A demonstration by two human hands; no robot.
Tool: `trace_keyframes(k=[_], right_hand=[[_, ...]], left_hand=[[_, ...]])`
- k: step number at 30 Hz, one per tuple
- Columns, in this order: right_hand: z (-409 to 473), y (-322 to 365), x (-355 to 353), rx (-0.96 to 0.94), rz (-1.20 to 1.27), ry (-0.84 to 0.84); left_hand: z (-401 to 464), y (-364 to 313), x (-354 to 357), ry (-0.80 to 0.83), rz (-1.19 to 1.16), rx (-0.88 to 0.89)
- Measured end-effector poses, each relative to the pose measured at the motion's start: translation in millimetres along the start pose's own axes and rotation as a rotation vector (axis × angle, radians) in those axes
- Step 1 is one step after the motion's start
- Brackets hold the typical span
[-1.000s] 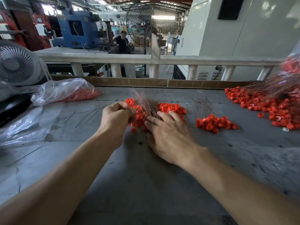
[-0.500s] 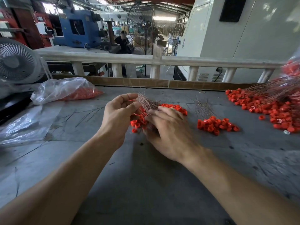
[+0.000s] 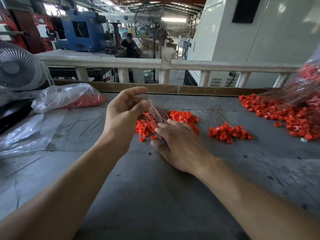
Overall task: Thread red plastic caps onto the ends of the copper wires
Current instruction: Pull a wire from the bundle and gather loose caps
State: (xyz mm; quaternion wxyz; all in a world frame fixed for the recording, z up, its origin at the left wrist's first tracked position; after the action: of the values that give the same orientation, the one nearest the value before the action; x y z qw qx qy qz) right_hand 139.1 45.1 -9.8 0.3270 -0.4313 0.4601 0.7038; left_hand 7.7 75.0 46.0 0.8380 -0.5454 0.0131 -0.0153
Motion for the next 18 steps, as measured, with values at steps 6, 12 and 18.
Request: trace_keyframes(k=[6,12,18], right_hand=[[0,-3,1,0.028,0.062,-0.007],[-2,-4,-16,0.016,0.178,-0.156],[-2,-7,-24,0.015,0.269,-0.2]], left_hand=[[1,-24,-6,0.019,-0.105,0.088],[1,-28,-7,0.043,-0.275,0.063],[-4,-12,4,0.082,-0.294,-0.037]])
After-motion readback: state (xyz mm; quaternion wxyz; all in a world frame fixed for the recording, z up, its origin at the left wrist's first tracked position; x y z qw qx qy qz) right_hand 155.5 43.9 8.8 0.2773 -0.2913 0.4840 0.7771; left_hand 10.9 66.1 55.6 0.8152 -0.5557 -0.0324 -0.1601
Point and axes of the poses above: each hand's wrist, its own z-axis towards the middle knuckle, its own x-axis out of the palm, y = z × x, the point moved 10 cm from there along z, towards the middle knuckle, and after that the axes turned 12 degrees about z, right-handed, at the moved point
